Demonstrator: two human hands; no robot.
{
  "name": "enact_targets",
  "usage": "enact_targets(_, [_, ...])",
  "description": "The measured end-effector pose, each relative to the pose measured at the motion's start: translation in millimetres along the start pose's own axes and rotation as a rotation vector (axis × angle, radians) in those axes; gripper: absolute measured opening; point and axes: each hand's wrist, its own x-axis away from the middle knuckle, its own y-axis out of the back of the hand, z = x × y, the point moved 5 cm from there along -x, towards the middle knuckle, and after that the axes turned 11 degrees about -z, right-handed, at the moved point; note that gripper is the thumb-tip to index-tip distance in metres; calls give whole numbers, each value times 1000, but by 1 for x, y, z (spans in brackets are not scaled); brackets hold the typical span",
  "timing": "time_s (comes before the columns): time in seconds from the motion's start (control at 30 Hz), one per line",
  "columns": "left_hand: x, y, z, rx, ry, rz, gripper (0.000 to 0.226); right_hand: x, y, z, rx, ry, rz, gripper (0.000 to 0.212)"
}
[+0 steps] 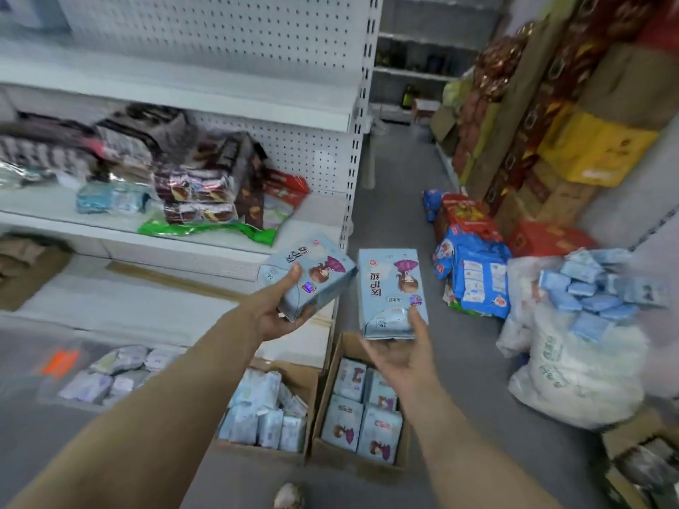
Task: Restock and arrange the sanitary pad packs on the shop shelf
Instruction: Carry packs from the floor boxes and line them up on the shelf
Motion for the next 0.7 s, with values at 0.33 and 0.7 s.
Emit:
enact_targets(0.33, [141, 85, -125, 176, -234, -3, 55, 116, -127, -87, 190, 70, 198, 45])
enact_targets(0.7, [159, 242, -305, 280, -392, 25, 43, 125, -299, -269, 237, 120, 298, 63])
